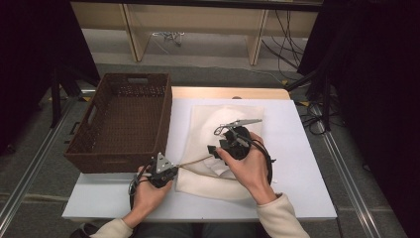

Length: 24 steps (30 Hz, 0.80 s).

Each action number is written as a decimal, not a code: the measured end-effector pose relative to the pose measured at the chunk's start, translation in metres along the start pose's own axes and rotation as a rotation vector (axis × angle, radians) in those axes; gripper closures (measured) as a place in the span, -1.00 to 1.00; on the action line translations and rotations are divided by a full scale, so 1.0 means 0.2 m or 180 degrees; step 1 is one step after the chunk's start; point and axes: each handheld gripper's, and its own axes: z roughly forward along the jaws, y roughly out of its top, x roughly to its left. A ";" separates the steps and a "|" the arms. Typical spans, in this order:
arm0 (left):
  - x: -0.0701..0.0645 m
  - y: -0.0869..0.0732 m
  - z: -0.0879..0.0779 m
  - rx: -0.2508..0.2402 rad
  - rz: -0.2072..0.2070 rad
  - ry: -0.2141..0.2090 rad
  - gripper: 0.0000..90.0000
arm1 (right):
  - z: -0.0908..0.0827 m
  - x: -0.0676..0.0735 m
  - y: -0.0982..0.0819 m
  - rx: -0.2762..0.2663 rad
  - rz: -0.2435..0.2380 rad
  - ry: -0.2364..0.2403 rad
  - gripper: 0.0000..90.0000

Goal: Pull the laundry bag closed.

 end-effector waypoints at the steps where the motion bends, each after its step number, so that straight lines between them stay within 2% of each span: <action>1: 0.01 0.00 -0.01 0.0031 0.0146 0.0041 0.98 | 0.01 0.00 0.00 -0.0020 -0.0004 -0.0004 0.09; 2: 0.00 0.00 -0.01 -0.0078 0.0024 0.0032 0.98 | 0.00 0.00 0.00 0.0004 0.0022 -0.0021 0.09; 3: -0.01 0.00 -0.01 -0.0140 -0.0003 0.0086 0.98 | 0.01 0.00 0.00 -0.0003 0.0014 -0.0032 0.10; 4: 0.00 0.01 -0.03 -0.0091 0.0104 0.0082 0.97 | 0.01 0.00 0.00 -0.0003 0.0016 -0.0023 0.10; 5: -0.01 0.01 -0.02 -0.0198 0.0064 0.0085 0.96 | 0.01 -0.01 0.00 0.0017 -0.0018 0.0009 0.10; 6: -0.01 0.01 -0.03 -0.0210 0.0084 0.0079 0.95 | 0.01 -0.01 0.00 -0.0014 -0.0092 0.0000 0.10; 8: -0.02 0.02 -0.02 -0.0263 0.0073 0.0064 0.94 | 0.01 -0.01 0.00 -0.0018 -0.0051 -0.0027 0.10; 9: -0.03 0.02 -0.02 -0.0344 0.0010 0.0050 0.93 | 0.02 -0.01 0.00 -0.0014 -0.0104 -0.0008 0.10; 10: -0.04 0.02 -0.02 -0.0359 0.0064 0.0083 0.93 | 0.02 -0.01 0.00 -0.0011 -0.0112 -0.0009 0.10; 11: -0.04 0.02 -0.02 -0.0432 0.0077 0.0102 0.93 | 0.02 -0.01 0.00 -0.0008 -0.0116 -0.0014 0.10; 13: -0.05 0.03 -0.04 -0.0544 0.0183 0.0107 0.92 | 0.02 -0.01 0.00 0.0017 -0.0097 -0.0012 0.11; 15: -0.07 0.04 -0.05 -0.0579 0.0247 0.0053 0.90 | 0.02 -0.01 0.00 0.0040 -0.0079 -0.0021 0.11; 18: -0.10 0.04 -0.06 -0.0603 0.0231 0.0000 0.90 | 0.03 -0.01 -0.01 0.0033 -0.0134 -0.0003 0.14; 19: -0.10 0.04 -0.07 -0.0632 0.0212 -0.0010 0.89 | 0.03 -0.01 -0.01 0.0042 -0.0132 -0.0073 0.17; 20: -0.09 0.04 -0.07 -0.0656 0.0193 -0.0006 0.87 | 0.04 -0.01 -0.01 0.0063 -0.0130 0.0001 0.22; 21: -0.09 0.04 -0.09 -0.0682 0.0153 -0.0002 0.84 | 0.04 -0.01 -0.01 0.0051 -0.0178 -0.0034 0.25; 22: -0.09 0.04 -0.10 -0.0706 0.0049 -0.0040 0.80 | 0.05 -0.01 -0.01 0.0075 -0.0174 -0.0033 0.26; 23: -0.08 0.03 -0.11 -0.0729 0.0006 -0.0027 0.74 | 0.05 0.00 -0.02 0.0107 -0.0104 -0.0036 0.26; 24: -0.08 0.02 -0.12 -0.0733 -0.0019 -0.0028 0.68 | 0.06 -0.01 -0.02 0.0083 -0.0199 -0.0045 0.27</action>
